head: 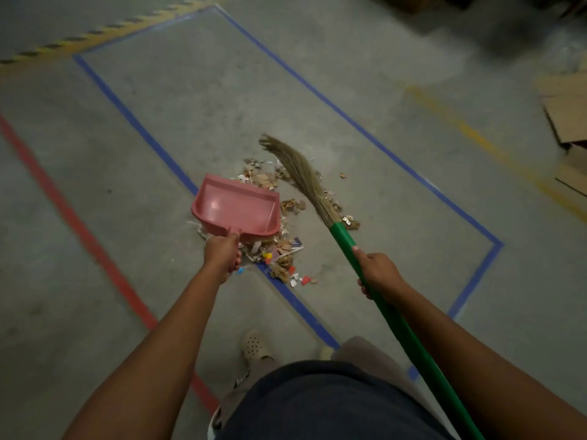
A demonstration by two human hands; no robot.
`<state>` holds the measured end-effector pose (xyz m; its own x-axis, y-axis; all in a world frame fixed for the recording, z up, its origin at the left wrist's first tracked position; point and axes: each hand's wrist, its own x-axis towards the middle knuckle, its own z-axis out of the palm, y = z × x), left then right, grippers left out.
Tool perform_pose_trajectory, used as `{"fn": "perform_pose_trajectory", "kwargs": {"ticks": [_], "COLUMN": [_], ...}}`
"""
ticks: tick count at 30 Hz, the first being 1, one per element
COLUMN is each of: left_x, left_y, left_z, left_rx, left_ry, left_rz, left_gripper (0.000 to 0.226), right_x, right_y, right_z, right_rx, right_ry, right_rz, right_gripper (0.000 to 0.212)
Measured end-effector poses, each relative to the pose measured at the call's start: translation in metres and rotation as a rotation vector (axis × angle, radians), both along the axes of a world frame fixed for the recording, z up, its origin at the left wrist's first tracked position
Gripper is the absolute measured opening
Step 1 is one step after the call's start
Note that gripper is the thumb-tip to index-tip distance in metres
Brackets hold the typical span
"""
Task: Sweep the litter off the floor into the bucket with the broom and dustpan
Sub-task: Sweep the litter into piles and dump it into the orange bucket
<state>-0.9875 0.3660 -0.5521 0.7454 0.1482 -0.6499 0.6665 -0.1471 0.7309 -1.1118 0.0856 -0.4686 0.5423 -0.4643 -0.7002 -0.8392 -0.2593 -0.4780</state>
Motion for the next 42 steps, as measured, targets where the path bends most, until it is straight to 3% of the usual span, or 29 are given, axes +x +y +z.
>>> {"fn": "perform_pose_trajectory", "kwargs": {"ticks": [13,23,29,35,38,42], "left_x": [0.08,0.108,0.128,0.133,0.133,0.133], "left_y": [-0.124,-0.236,-0.28,-0.28,-0.267,-0.249], "left_z": [-0.023,-0.073,-0.15,-0.284,-0.35,-0.411], "left_rx": [-0.025,0.113,0.099,0.099,0.113,0.129], "left_ry": [0.1,0.186,0.16,0.185,0.203,0.193], "left_rz": [-0.176,-0.021,-0.009,-0.061,-0.095,-0.124], "left_gripper": [0.037,0.045,0.046,0.048,0.046,0.042], "right_x": [0.05,0.1,0.114,0.113,0.111,0.11], "right_y": [-0.117,-0.269,-0.327,-0.315,-0.283,-0.238], "right_z": [-0.044,-0.13,-0.224,-0.372,-0.446,-0.516], "right_rx": [0.029,0.132,0.124,0.17,0.15,-0.012], "right_ry": [0.087,0.241,0.278,0.393,0.422,0.409], "right_rz": [-0.163,-0.217,-0.425,-0.627,-0.535,-0.091], "right_gripper": [0.049,0.052,0.051,0.05,0.055,0.066]}}
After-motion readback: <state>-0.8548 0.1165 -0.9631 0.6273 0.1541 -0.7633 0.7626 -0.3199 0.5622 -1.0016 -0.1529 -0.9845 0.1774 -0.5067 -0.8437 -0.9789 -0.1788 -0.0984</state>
